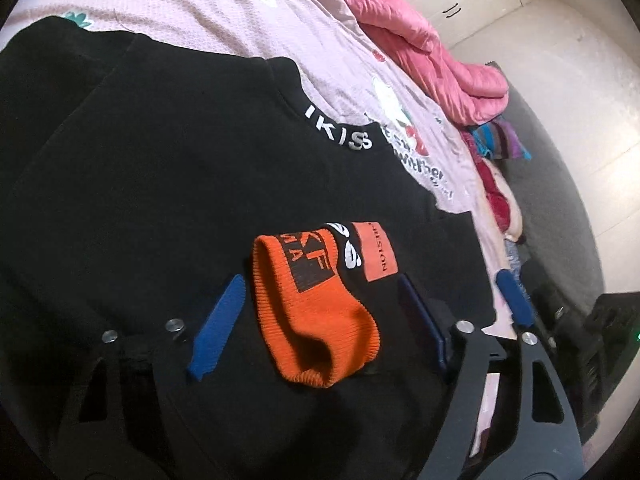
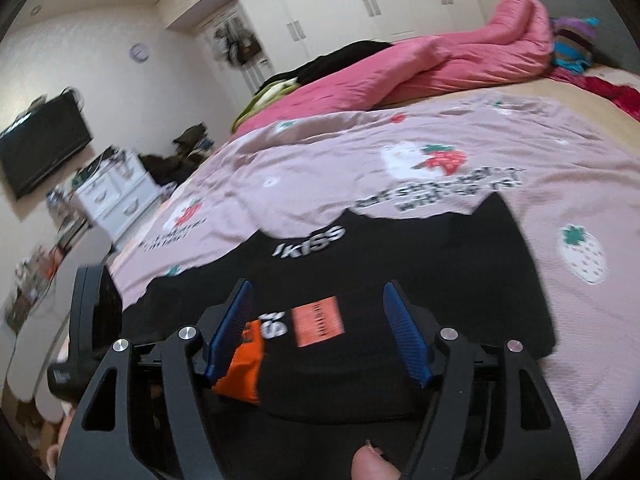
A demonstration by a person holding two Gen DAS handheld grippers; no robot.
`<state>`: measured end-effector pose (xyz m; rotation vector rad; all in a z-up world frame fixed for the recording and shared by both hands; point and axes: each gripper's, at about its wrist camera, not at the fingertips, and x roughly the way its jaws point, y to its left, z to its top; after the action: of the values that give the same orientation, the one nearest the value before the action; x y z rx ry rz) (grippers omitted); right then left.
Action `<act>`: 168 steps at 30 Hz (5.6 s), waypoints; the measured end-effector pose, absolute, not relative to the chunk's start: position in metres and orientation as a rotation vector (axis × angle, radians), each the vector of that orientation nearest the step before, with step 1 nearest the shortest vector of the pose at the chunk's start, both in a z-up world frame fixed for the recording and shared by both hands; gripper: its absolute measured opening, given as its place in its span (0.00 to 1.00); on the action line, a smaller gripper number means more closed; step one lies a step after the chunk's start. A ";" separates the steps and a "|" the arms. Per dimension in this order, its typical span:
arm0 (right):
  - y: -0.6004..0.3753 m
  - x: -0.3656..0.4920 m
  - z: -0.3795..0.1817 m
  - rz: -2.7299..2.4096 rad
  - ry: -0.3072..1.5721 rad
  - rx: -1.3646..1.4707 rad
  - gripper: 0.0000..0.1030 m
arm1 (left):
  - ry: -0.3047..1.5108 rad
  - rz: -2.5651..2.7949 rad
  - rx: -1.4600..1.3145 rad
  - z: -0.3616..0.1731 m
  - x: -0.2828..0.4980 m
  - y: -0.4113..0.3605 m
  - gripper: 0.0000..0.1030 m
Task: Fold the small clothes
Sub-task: 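Close the left gripper on the cuff while the right gripper opens and releases it, then lay the cuff on the shirt body with the left gripper and open, then move the left tool to the other orange sleeve cuff, then close the left gripper on the orange cuff and lift it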
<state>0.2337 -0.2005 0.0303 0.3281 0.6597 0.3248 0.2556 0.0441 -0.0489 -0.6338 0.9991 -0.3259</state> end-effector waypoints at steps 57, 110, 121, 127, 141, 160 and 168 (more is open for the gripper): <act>-0.208 0.245 -0.005 0.236 0.833 0.113 0.65 | 0.825 -0.177 -0.429 0.008 0.227 0.074 0.30; -0.127 0.205 0.043 0.432 0.689 0.070 0.96 | 0.765 0.305 -0.238 0.023 0.171 0.129 0.91; -0.079 0.192 0.048 0.513 0.671 -0.008 0.96 | 0.752 0.430 -0.322 0.023 0.154 0.177 0.91; -0.054 0.185 0.054 0.573 0.643 -0.034 0.96 | 0.750 0.526 -0.384 0.020 0.142 0.215 0.91; -0.018 0.175 0.043 0.644 0.666 -0.053 0.96 | 0.721 0.759 -0.553 0.004 0.099 0.298 0.91; -0.066 0.180 0.020 0.537 0.754 0.055 0.96 | 0.577 0.776 -0.707 -0.027 0.082 0.347 0.43; -0.091 0.189 0.021 0.470 0.763 0.110 0.96 | 0.476 0.634 -0.760 -0.014 0.075 0.342 0.10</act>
<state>0.1893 -0.0910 0.0205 0.1104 0.7634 0.4702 0.0751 0.3418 -0.0144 -0.7597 0.4763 0.6336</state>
